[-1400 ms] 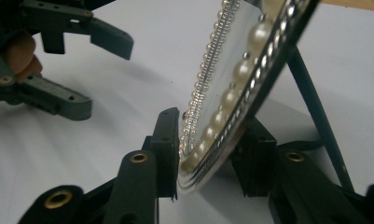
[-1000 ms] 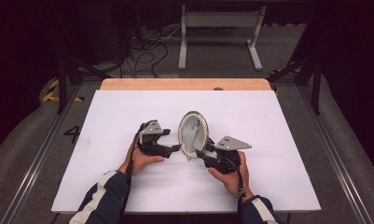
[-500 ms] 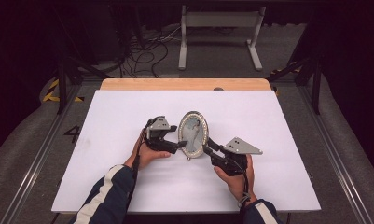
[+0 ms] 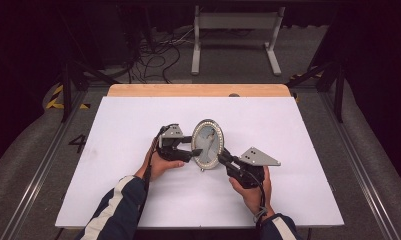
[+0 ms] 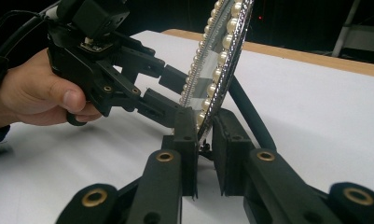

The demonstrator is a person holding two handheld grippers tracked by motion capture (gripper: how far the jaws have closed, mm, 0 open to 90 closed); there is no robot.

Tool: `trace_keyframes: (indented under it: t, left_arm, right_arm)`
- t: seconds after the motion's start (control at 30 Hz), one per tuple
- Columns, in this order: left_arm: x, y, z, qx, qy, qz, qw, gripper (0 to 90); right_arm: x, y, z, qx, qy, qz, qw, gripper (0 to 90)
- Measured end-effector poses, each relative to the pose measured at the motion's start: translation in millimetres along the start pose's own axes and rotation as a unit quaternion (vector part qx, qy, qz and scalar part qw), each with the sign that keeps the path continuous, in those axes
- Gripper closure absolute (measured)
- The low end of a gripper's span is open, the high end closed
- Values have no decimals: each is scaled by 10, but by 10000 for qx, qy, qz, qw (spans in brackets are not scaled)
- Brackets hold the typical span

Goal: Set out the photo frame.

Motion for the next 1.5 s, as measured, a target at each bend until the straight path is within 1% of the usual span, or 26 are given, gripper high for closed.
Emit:
trace_keyframes:
  t: [0.03, 0.1, 0.17, 0.23, 0.27, 0.33, 0.4, 0.5, 0.57, 0.6, 0.63, 0.67, 0.73, 0.8, 0.83, 0.87, 0.93, 0.97, 1.0, 1.07, 1.13, 1.23, 1.3, 1.4, 1.43, 1.5]
  left_arm:
    - [-2, 8, -8, 23, -43, -18, 10000, 417]
    - [-2, 12, -4, 33, -36, -28, 10000, 433]
    - [-3, 26, 9, 18, -44, -100, 9999, 442]
    - [-6, 44, 16, 19, -64, -94, 9999, 458]
    - [-11, 58, 23, 16, -39, -96, 9999, 458]
    - [-21, 86, 33, 10, -79, -115, 9999, 465]
    - [-31, 118, 52, 50, -52, -135, 9999, 466]
    - [-31, 155, 73, 116, -112, -207, 9997, 469]
    - [-27, 174, 86, 117, -141, -288, 9994, 473]
    - [-27, 174, 86, 117, -141, -288, 9994, 474]
    - [-26, 188, 97, 157, -151, -315, 9993, 474]
    - [-28, 200, 102, 165, -184, -338, 9991, 474]
    - [-43, 218, 110, 148, -175, -384, 9990, 478]
    - [-57, 223, 109, 131, -5, -358, 9993, 461]
    - [-56, 221, 106, 137, 1, -336, 9993, 454]
    - [-50, 217, 101, 152, -4, -258, 9996, 452]
    - [-41, 218, 91, 209, 63, -119, 9997, 428]
    - [-38, 220, 85, 186, 131, -39, 9997, 428]
    - [-34, 226, 69, 184, 151, 30, 9997, 427]
    - [-29, 244, 44, 124, 297, 187, 9993, 432]
    - [-21, 265, 20, 97, 362, 269, 9989, 488]
    - [-15, 274, 0, 170, 242, 203, 9994, 571]
    - [-18, 284, 1, 203, 312, 185, 9991, 614]
    - [-10, 308, 31, 263, 192, 63, 9994, 637]
    - [-7, 315, 40, 295, 147, 30, 9995, 659]
    - [-10, 328, 56, 278, 132, 5, 9995, 660]
  right_arm:
    - [1, -3, -1, 2, -5, 4, 10000, 821]
    - [3, -4, -1, -6, -4, 8, 10000, 821]
    - [5, -4, 9, -27, -31, 15, 10000, 821]
    - [7, 0, 26, -59, -56, 25, 10000, 816]
    - [6, 0, 45, -75, -93, 25, 9999, 816]
    - [0, 3, 72, -76, -202, 27, 9998, 815]
    - [0, -4, 87, -99, -228, 27, 9997, 813]
    - [-2, -17, 96, -112, -259, 40, 9996, 811]
    - [-3, -27, 100, -127, -252, 48, 9996, 810]
    - [-2, -30, 101, -135, -259, 34, 9996, 809]
    - [-2, -30, 101, -135, -259, 34, 9996, 809]
    - [-1, -37, 105, -146, -257, 34, 9996, 808]
    - [-2, -45, 110, -172, -256, 32, 9995, 805]
    - [-3, -53, 111, -171, -223, 33, 9996, 806]
    - [-3, -56, 107, -159, -203, 38, 9997, 806]
    - [-1, -57, 101, -178, -182, 27, 9997, 806]
    - [0, -55, 91, -209, -135, 24, 9997, 805]
    - [-2, -52, 90, -221, -122, 33, 9997, 806]
    - [-5, -46, 85, -259, -125, 39, 9996, 809]
    - [-10, -42, 76, -302, -84, 46, 9995, 818]
    - [-12, -38, 69, -332, -82, 39, 9994, 821]
    - [-15, -42, 68, -324, -61, 32, 9995, 822]
    - [-16, -47, 70, -325, -65, 51, 9994, 822]
    - [-16, -52, 82, -357, -70, 34, 9993, 822]
    - [-17, -56, 96, -358, -102, 50, 9993, 824]
    - [-17, -63, 118, -382, -134, 53, 9992, 823]
Point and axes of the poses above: each handheld gripper's, and its own axes: y roughly backward along the jaws, x roughly out of its top, z roughly to its right, the point moved 1 cm from there along -y, roughly forward along the jaws, and after that the axes turned 14 degrees about z, right-handed, at the moved point
